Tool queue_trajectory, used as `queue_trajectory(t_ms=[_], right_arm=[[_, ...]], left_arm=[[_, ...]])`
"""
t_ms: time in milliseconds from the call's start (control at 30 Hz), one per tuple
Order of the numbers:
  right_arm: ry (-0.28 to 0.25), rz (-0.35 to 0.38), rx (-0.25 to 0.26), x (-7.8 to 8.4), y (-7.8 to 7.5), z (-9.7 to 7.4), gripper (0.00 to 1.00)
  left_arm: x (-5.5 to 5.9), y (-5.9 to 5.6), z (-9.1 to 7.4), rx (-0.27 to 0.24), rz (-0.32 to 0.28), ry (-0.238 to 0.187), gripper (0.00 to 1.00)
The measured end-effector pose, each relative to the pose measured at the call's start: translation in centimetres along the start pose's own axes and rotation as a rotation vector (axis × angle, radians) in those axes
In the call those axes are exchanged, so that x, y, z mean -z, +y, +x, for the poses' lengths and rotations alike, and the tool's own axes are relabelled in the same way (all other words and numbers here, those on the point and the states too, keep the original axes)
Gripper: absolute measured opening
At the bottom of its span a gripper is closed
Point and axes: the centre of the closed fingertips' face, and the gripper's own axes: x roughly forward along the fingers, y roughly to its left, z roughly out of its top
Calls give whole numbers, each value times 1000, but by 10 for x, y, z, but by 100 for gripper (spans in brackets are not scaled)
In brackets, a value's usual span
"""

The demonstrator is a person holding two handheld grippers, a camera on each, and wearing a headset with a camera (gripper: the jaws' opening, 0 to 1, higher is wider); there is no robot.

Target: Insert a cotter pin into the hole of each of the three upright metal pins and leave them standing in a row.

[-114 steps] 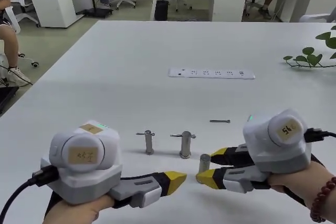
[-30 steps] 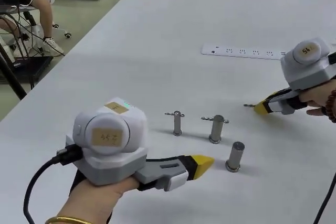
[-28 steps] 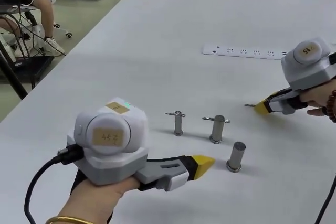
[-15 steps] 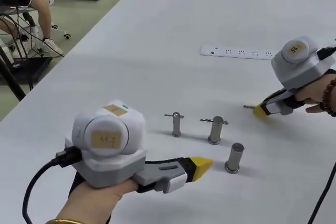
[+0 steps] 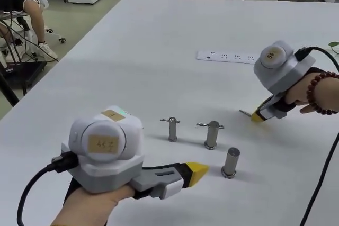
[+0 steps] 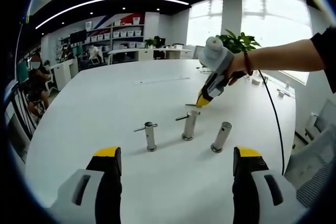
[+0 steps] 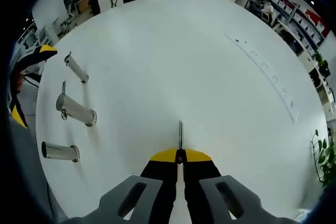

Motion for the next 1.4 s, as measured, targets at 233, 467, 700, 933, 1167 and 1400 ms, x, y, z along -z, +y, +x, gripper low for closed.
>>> queue_trajectory(t_ms=[233, 467, 700, 933, 1167, 1400], right_arm=[[1, -35, 2, -1, 1, -2, 0], [-64, -44, -8, -6, 6, -8, 0], [-142, -122, -23, -13, 12, -16, 0], [-227, -177, -33, -25, 27, -39, 0], [-295, -260, -60, -41, 43, -54, 0], [-364, -365, -96, -53, 82, -75, 0]], left_arm=[[-3, -4, -1, 20, -3, -9, 79], [-4, -4, -2, 20, -6, -14, 79], [-5, -7, -2, 32, -5, -18, 75], [-9, -5, -2, 24, -9, -26, 67], [-16, -7, -1, 42, -29, -31, 65], [-32, -12, 3, 87, -54, -49, 55]])
